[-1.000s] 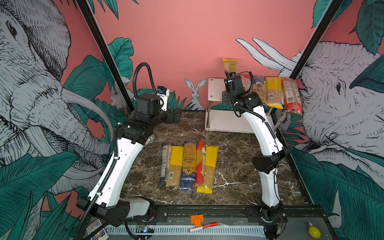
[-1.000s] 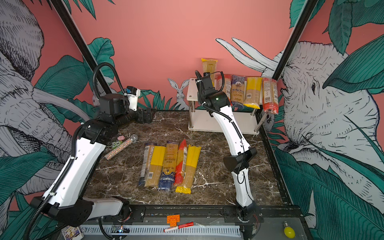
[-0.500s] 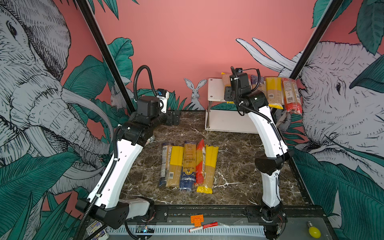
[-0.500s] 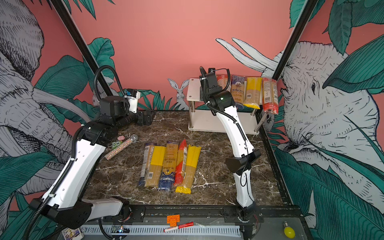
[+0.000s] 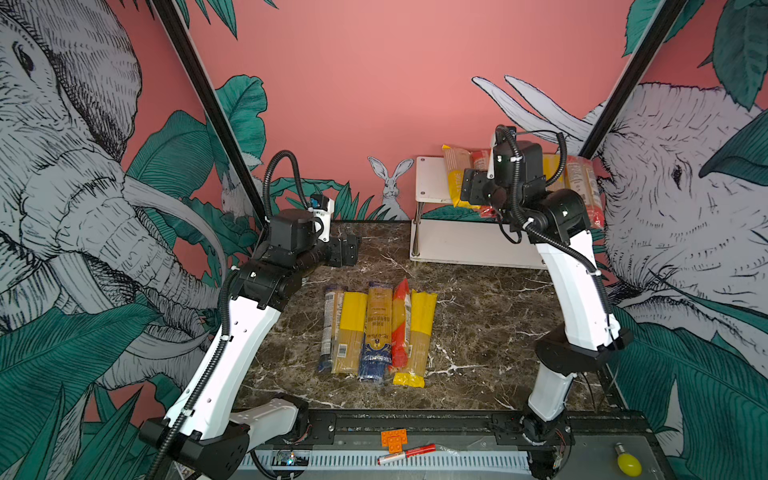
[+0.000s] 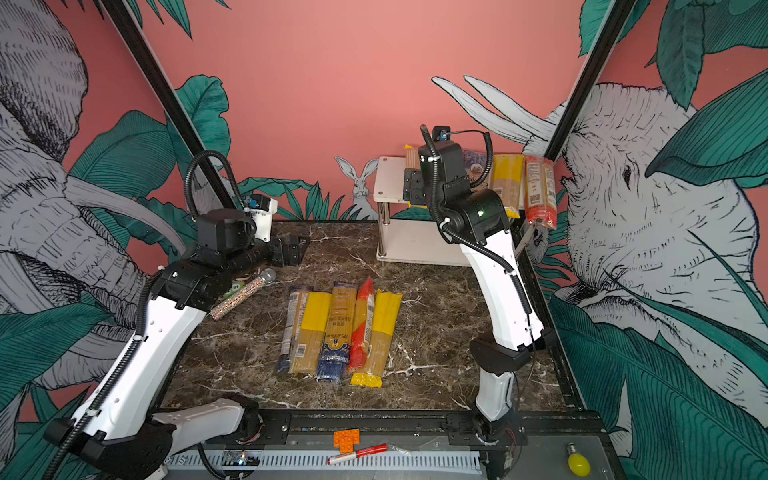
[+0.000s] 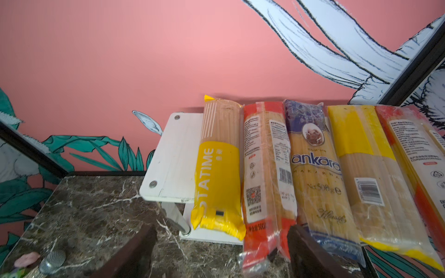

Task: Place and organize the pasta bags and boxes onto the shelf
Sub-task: 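Open the right gripper and draw it back while the left gripper lowers to the bags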

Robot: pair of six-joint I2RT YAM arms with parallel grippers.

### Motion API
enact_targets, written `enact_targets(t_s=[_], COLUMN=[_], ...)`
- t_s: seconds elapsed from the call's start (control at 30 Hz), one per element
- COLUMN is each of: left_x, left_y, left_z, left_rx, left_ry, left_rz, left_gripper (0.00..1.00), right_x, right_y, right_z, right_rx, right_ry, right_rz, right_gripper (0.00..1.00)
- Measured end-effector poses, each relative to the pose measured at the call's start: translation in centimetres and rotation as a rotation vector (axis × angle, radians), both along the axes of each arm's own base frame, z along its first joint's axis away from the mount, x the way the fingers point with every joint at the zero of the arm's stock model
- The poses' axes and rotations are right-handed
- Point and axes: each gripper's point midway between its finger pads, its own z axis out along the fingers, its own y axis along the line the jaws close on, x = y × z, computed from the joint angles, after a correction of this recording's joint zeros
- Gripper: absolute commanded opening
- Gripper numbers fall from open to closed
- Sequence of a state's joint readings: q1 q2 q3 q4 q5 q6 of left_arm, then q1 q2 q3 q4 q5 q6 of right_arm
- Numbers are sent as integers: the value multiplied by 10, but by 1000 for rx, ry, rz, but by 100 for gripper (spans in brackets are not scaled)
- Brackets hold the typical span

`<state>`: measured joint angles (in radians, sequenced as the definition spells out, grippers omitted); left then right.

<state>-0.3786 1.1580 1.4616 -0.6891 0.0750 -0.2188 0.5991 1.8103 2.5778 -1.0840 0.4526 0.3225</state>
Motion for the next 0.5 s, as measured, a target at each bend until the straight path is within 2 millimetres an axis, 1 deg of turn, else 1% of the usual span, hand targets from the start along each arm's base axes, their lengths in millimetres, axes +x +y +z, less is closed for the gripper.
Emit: enact_targets(t_s=[0.1, 0.17, 0.3, 0.37, 0.43, 0.47, 0.5], left_x=[-11, -23, -51, -66, -78, -84, -88], left_y=[0, -2, -16, -21, -19, -16, -13], left_z=[-11, -20, -42, -57, -73, -81, -88], left_rx=[-16, -21, -7, -1, -1, -5, -9], left_ry=[24, 44, 89, 124, 158, 173, 187], left_rz=[2, -3, -48, -64, -55, -43, -35], left_gripper=[99, 99, 99, 99, 100, 99, 99], right_x=[-21, -36, -66, -84, -100, -108, -115], right_y=[10, 17, 24, 24, 23, 22, 21], right_z=[-15, -32, -65, -82, -95, -102, -107], right_rx=[-27, -53, -81, -87, -84, -80, -77], right_ry=[49, 98, 180, 217, 244, 259, 269], right_rz=[43, 73, 119, 141, 157, 164, 170], right_gripper=[86, 87, 90, 92, 92, 98, 99])
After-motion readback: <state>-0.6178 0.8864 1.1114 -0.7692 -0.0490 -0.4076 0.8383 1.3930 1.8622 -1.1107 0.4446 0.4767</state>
